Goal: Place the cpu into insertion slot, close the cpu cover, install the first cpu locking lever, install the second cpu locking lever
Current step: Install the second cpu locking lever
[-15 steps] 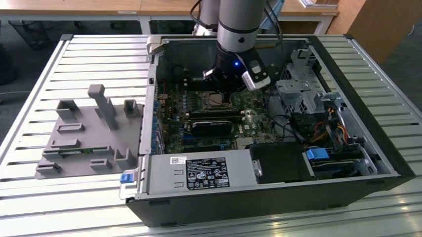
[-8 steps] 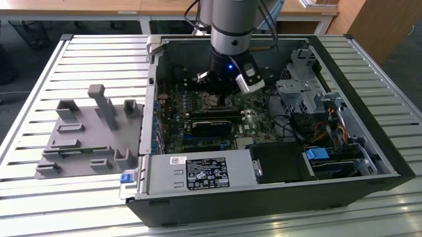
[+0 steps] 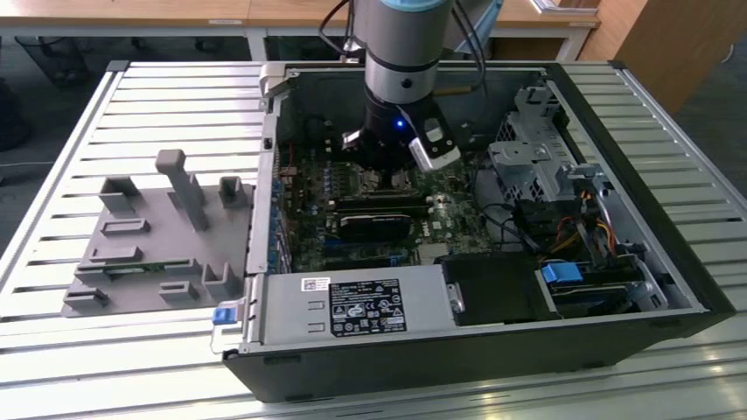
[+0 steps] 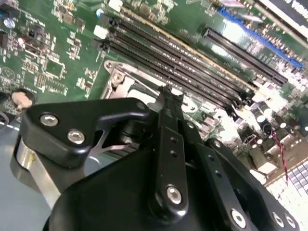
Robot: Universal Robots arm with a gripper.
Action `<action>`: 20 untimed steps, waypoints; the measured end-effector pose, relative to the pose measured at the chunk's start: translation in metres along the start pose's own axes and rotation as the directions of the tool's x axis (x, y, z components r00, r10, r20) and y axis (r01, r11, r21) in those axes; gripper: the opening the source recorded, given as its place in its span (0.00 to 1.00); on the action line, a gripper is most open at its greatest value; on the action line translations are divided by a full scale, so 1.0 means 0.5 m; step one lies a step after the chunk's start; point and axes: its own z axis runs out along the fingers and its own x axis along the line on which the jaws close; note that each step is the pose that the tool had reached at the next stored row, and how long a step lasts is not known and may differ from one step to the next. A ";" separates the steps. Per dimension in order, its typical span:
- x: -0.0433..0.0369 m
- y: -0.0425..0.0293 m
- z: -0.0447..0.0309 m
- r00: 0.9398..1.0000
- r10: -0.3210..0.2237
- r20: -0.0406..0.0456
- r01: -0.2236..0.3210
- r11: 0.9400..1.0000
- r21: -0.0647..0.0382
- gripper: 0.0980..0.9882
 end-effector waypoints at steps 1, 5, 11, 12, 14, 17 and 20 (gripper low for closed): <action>0.001 -0.003 0.000 1.000 0.000 0.000 0.000 1.000 -0.007 0.01; 0.003 -0.011 -0.001 1.000 0.000 0.000 0.000 1.000 -0.013 0.01; 0.025 -0.018 0.000 1.000 0.000 -0.001 0.000 1.000 -0.025 0.01; 0.027 -0.019 0.001 1.000 0.000 -0.001 0.000 1.000 -0.027 0.01; 0.029 -0.019 0.005 1.000 0.000 -0.001 0.000 1.000 -0.032 0.01; 0.031 -0.023 0.011 1.000 0.000 -0.002 0.000 0.999 -0.045 0.01; 0.036 -0.031 0.011 1.000 0.000 -0.002 0.000 0.998 -0.064 0.01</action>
